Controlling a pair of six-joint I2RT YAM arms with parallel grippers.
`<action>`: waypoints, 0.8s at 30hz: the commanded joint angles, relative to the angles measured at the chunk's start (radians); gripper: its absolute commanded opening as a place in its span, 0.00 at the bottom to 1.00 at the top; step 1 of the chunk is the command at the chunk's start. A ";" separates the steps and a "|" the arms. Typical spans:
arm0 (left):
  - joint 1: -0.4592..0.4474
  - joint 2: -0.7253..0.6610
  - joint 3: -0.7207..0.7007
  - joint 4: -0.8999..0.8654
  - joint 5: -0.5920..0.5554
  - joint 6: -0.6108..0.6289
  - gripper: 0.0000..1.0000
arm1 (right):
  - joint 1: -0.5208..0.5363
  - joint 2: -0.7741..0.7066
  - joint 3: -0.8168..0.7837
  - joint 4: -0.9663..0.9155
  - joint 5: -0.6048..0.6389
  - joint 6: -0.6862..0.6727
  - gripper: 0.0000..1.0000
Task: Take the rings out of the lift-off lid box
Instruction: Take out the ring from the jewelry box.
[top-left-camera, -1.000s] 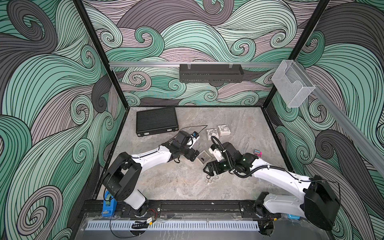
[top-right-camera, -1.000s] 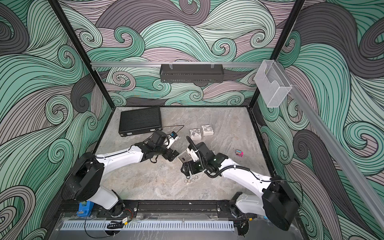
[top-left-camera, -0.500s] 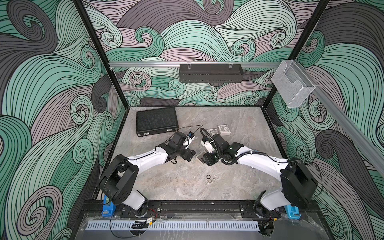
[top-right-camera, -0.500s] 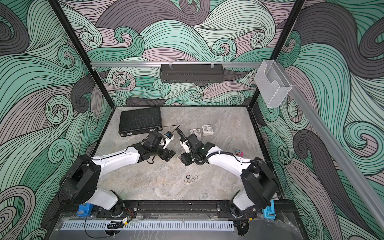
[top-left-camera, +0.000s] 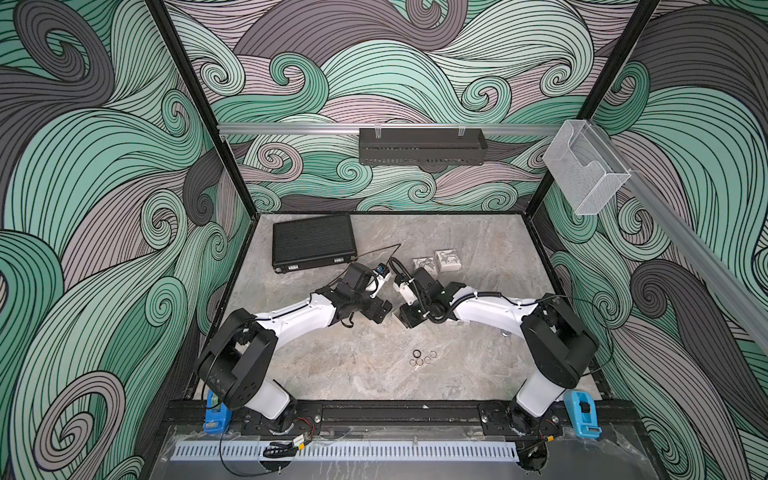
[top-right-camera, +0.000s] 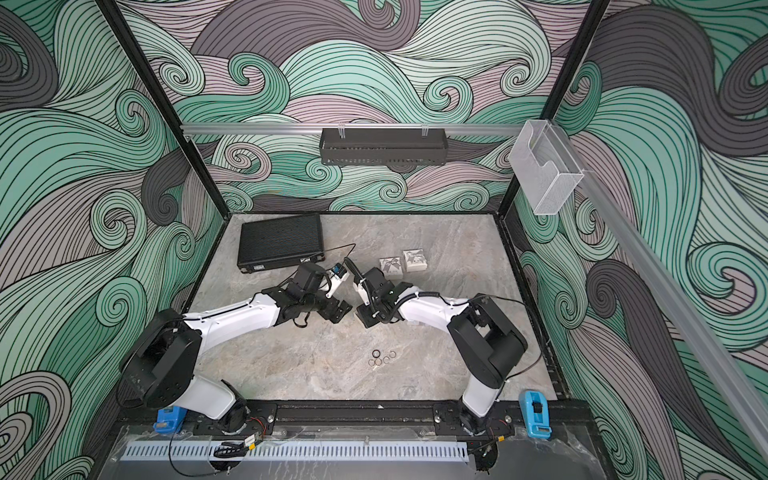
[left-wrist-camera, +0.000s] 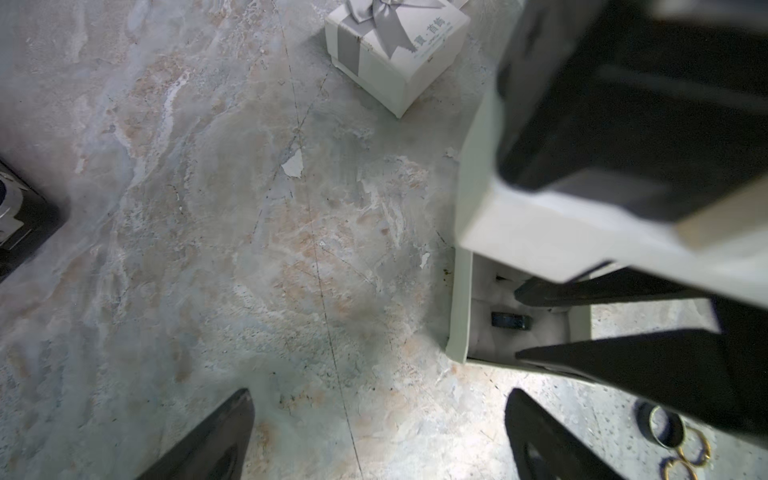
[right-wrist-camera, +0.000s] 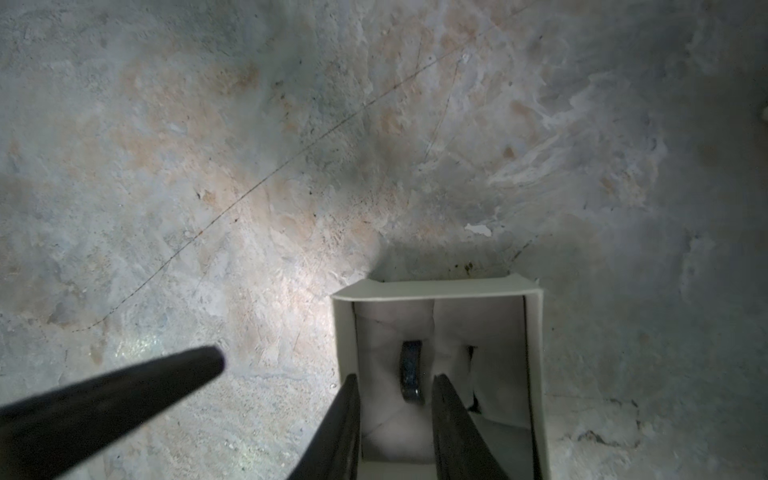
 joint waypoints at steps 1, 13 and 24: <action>0.006 0.003 0.014 0.004 0.018 -0.003 0.95 | -0.003 0.015 0.015 0.023 0.013 -0.007 0.29; 0.006 0.012 0.015 0.009 0.041 -0.012 0.95 | -0.003 0.033 0.002 0.014 0.040 0.000 0.21; 0.006 0.063 0.042 0.019 0.105 -0.011 0.95 | 0.001 0.054 0.002 0.009 0.058 0.008 0.20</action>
